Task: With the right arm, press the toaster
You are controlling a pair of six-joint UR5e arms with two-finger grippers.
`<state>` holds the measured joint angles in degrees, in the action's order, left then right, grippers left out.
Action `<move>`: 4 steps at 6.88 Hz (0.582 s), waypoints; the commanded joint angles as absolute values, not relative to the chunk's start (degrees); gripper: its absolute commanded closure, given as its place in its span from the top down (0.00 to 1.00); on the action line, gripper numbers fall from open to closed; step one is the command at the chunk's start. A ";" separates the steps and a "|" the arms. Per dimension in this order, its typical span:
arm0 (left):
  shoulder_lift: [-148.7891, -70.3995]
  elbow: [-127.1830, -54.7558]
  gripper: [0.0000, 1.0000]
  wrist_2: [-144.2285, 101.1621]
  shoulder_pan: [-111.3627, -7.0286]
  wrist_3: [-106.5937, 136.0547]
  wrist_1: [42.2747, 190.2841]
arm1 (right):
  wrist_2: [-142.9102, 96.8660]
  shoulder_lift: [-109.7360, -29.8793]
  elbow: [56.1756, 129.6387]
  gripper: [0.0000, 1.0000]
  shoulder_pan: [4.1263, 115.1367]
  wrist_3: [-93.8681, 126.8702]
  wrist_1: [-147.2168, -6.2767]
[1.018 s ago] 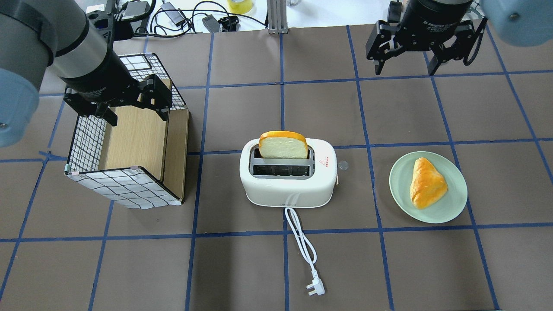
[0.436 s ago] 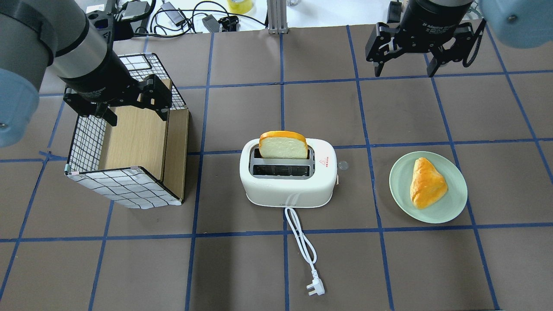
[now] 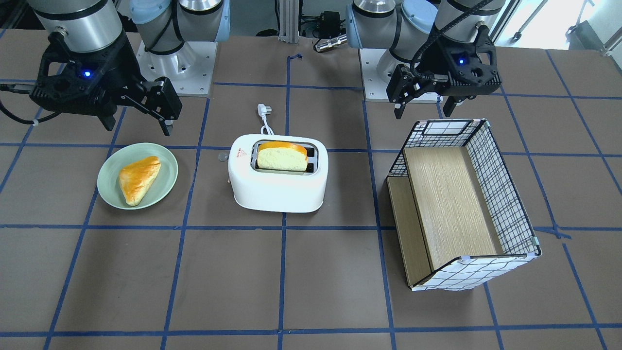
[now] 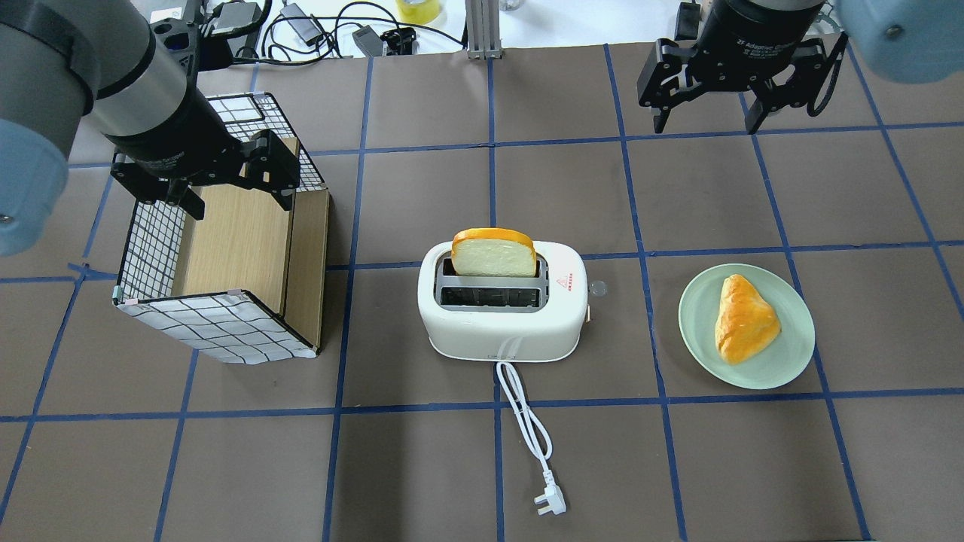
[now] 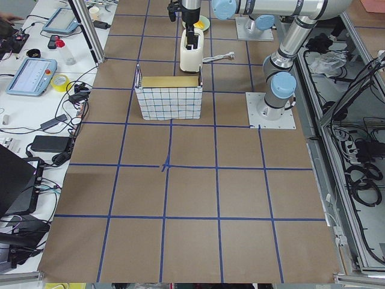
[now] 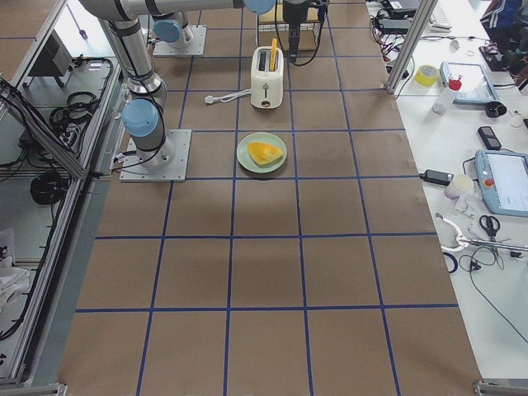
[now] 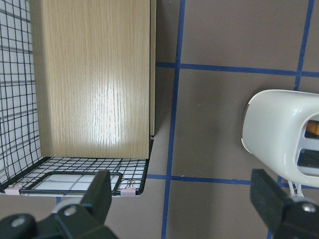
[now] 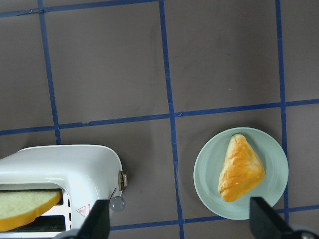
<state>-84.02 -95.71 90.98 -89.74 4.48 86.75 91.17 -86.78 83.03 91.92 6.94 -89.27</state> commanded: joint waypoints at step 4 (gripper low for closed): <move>-84.02 -95.71 1.00 90.97 -89.74 4.48 86.75 | 90.70 -86.75 82.71 0.46 91.85 6.86 -89.04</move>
